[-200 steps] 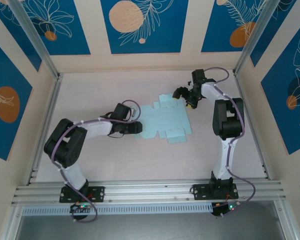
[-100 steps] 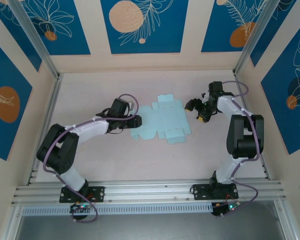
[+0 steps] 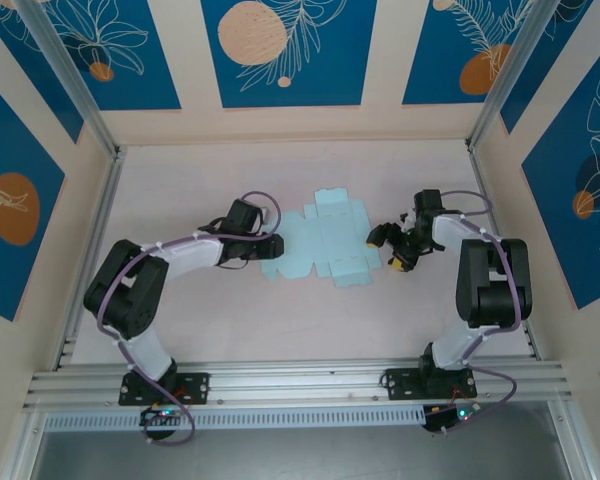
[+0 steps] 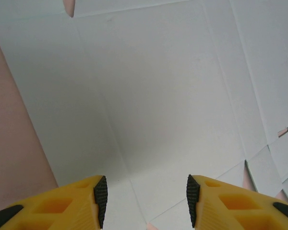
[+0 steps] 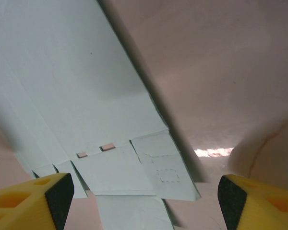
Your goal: Fold the paper box
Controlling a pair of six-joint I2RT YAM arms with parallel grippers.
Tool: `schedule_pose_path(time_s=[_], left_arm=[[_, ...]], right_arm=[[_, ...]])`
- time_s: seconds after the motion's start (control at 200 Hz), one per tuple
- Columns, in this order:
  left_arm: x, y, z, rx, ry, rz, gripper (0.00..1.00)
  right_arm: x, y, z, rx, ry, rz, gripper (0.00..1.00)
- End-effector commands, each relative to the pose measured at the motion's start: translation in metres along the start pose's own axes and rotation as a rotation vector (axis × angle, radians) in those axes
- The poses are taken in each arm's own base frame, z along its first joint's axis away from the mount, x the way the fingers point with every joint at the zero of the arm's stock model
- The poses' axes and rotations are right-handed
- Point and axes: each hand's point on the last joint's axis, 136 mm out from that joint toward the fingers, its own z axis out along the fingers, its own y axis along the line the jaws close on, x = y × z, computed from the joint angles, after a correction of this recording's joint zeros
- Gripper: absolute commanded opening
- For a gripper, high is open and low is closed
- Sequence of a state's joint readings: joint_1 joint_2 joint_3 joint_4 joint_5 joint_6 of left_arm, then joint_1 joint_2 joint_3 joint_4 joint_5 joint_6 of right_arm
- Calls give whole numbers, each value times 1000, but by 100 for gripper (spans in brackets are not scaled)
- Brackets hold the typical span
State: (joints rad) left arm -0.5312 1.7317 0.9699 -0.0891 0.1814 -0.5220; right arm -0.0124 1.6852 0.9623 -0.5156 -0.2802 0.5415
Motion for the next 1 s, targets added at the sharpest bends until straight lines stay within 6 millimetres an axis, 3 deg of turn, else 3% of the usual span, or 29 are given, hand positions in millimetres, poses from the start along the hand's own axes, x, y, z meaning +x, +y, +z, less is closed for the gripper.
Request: schedule_pose_path(time_s=[0.0,0.245,0.465,0.575,0.75,0.89,0.995], left_arm=[[-1,4,9,-18,2,2,48],[10,12,21,-36,41,-4,48],[22,16,31,-32,68,-24,47],[25,18,33,-33,75,-30,47],[26,19,30,-37,72,-27,47],[23,17,25,-31,60,-28,47],[20,14,20,-26,43,-26,48]], right_arm=[[-2,13,11,-79,25,-4,81],[-15,31,15,-192,44,-15,75],[-20,74,-12,-396,31,-96,73],[-23,86,-19,-437,25,-119,73],[-29,80,-13,-333,13,-138,70],[-34,68,-1,-180,-2,-168,55],[-37,71,-1,-88,-35,-230,43]])
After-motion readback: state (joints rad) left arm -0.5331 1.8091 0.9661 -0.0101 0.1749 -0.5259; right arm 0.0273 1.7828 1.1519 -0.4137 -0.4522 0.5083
